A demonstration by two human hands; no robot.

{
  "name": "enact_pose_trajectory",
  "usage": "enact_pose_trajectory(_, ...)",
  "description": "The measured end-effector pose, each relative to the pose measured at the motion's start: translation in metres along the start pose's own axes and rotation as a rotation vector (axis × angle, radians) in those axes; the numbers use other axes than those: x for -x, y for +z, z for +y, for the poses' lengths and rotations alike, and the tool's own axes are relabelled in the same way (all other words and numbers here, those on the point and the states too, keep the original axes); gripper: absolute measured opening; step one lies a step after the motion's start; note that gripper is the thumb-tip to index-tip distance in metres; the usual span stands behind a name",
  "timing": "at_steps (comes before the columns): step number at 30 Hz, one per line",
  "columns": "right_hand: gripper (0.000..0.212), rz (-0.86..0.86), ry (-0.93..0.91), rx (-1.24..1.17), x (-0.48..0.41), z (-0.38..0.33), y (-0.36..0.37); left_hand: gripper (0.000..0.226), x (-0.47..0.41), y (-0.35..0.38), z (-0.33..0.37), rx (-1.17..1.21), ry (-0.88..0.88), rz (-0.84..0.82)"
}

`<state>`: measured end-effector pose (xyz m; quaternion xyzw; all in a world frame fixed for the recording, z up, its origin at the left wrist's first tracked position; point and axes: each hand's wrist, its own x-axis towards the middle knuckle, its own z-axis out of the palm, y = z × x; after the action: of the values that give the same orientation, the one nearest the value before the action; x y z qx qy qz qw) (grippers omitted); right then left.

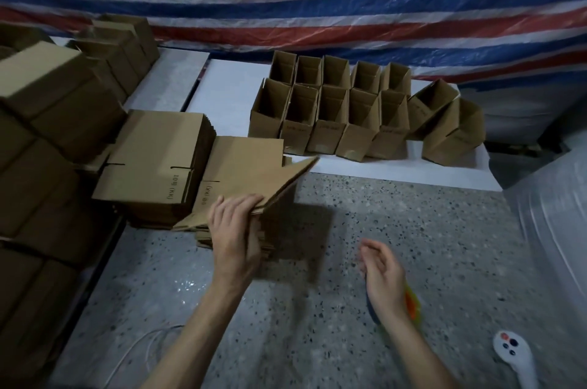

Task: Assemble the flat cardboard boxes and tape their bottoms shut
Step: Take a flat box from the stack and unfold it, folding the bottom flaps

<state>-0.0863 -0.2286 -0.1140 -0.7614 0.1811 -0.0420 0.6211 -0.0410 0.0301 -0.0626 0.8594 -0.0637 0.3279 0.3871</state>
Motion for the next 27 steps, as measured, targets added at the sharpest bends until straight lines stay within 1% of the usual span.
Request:
enact_pose_trajectory(2, 0.027, -0.026, -0.038, -0.046, 0.0, -0.015, 0.005, 0.022, -0.002, -0.022, 0.025, 0.155, -0.131, 0.085)
enact_pose_trajectory(4, 0.046, -0.028, -0.08, -0.111, -0.001, -0.029, 0.008, 0.019, 0.007, -0.037, 0.042, 0.316, -0.305, 0.115)
enact_pose_trajectory(6, 0.069, -0.023, -0.099, -0.125, -0.004, -0.037, 0.007, 0.02, 0.023, -0.039, 0.044, 0.464, -0.481, 0.125)
enact_pose_trajectory(7, 0.075, -0.032, -0.097, -0.128, -0.005, -0.037, 0.007, 0.024, 0.031, -0.036, 0.041, 0.508, -0.569, 0.114)
enact_pose_trajectory(8, 0.076, -0.044, -0.085, -0.136, -0.005, -0.036, 0.007, 0.025, 0.039, -0.032, 0.036, 0.537, -0.654, 0.088)
enact_pose_trajectory(10, 0.067, -0.06, -0.055, -0.113, -0.002, -0.028, 0.01, 0.02, 0.058, -0.019, 0.02, 0.557, -0.812, -0.004)
enact_pose_trajectory(11, 0.065, -0.06, -0.054, -0.062, 0.001, -0.02, 0.012, 0.021, 0.068, -0.012, 0.012, 0.546, -0.895, -0.069)
enact_pose_trajectory(13, 0.076, -0.068, -0.075, 0.093, 0.008, 0.002, 0.013, 0.025, 0.09, 0.001, -0.004, 0.48, -1.053, -0.181)
enact_pose_trajectory(15, 0.092, -0.065, -0.038, 0.256, 0.019, 0.024, 0.014, 0.025, 0.106, 0.011, -0.011, 0.403, -1.169, -0.225)
enact_pose_trajectory(16, 0.097, -0.035, 0.009, 0.329, 0.024, 0.033, 0.015, 0.028, 0.112, 0.015, -0.012, 0.372, -1.189, -0.229)
enact_pose_trajectory(18, 0.105, 0.063, 0.114, 0.443, 0.033, 0.045, 0.016, 0.029, 0.117, 0.021, -0.012, 0.318, -1.166, -0.237)
enact_pose_trajectory(19, 0.109, 0.102, 0.139, 0.477, 0.036, 0.047, 0.016, 0.027, 0.118, 0.023, -0.011, 0.301, -1.151, -0.246)
enact_pose_trajectory(21, 0.117, 0.137, 0.129, 0.5, 0.038, 0.047, 0.016, 0.025, 0.115, 0.028, -0.008, 0.281, -1.145, -0.26)
enact_pose_trajectory(23, 0.122, 0.166, 0.083, 0.502, 0.04, 0.045, 0.016, 0.023, 0.113, 0.03, -0.007, 0.274, -1.143, -0.272)
enact_pose_trajectory(25, 0.12, 0.205, 0.036, 0.52, 0.041, 0.043, 0.016, 0.021, 0.114, 0.029, -0.005, 0.279, -1.115, -0.289)
enact_pose_trajectory(27, 0.11, 0.219, -0.001, 0.529, 0.043, 0.042, 0.017, 0.02, 0.114, 0.028, -0.004, 0.284, -1.106, -0.297)
